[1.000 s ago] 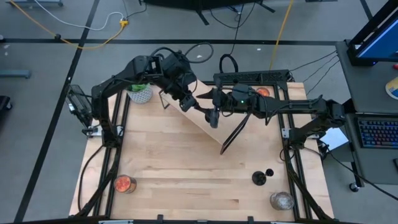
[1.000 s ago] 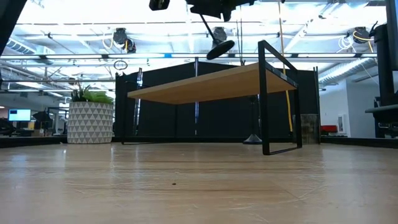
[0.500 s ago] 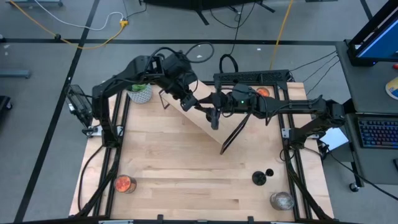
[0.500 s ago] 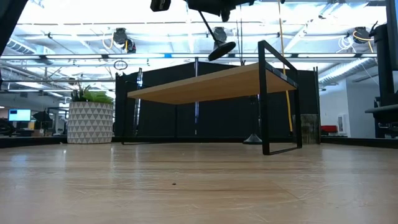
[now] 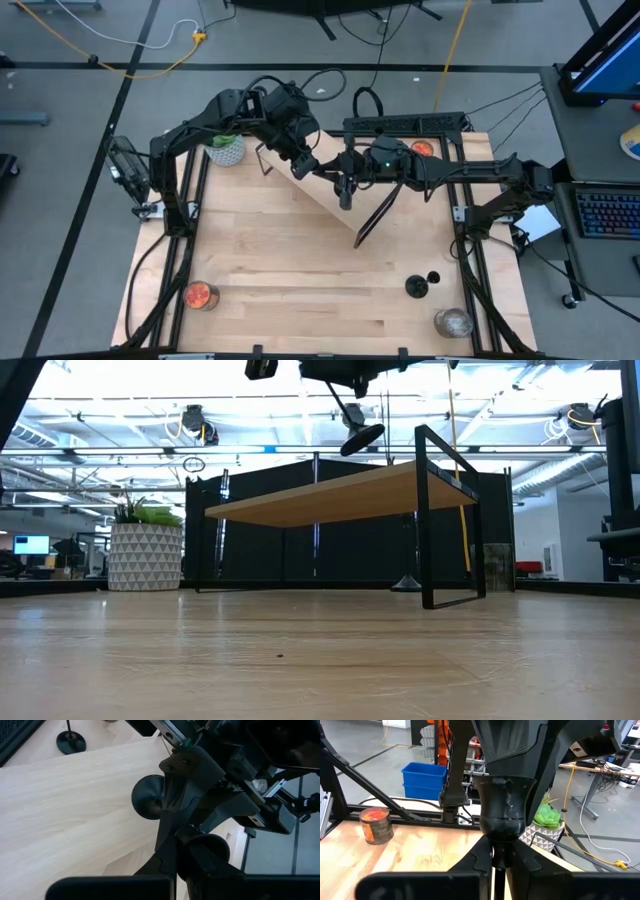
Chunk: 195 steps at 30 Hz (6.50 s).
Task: Pick & Place candle stick holders
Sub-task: Put the left black candle holder on the shelf, then put the top black candle holder on the shelf
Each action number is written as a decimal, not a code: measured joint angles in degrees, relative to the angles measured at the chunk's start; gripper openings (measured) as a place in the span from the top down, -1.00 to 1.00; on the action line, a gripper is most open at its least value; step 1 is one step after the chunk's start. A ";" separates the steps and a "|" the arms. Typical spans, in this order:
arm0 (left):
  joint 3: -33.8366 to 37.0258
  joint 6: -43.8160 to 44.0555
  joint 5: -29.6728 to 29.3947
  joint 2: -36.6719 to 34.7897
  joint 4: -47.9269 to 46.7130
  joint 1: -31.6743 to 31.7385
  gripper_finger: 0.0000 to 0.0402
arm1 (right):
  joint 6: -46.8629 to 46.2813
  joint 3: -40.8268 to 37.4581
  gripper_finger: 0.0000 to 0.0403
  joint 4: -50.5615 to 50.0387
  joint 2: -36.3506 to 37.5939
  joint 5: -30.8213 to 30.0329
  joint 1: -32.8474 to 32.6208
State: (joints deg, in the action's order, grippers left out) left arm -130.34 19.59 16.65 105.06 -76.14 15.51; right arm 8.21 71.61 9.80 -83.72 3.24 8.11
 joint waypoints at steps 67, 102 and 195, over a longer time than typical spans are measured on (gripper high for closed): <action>29.74 -7.92 -13.08 -21.37 14.30 3.71 -0.04 | -10.97 -31.67 0.90 22.41 23.68 -10.93 5.32; 76.59 2.62 -12.17 -54.51 52.43 1.81 -0.04 | -9.90 -47.69 0.90 42.91 25.81 -12.27 5.36; 76.56 3.44 -10.89 -54.51 52.43 1.76 -0.04 | -29.52 -20.25 -0.12 -9.53 31.60 -18.75 27.84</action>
State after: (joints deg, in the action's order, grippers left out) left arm -53.78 23.03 5.76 50.54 -23.70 17.28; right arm -21.31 51.36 0.28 -52.12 -15.51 35.95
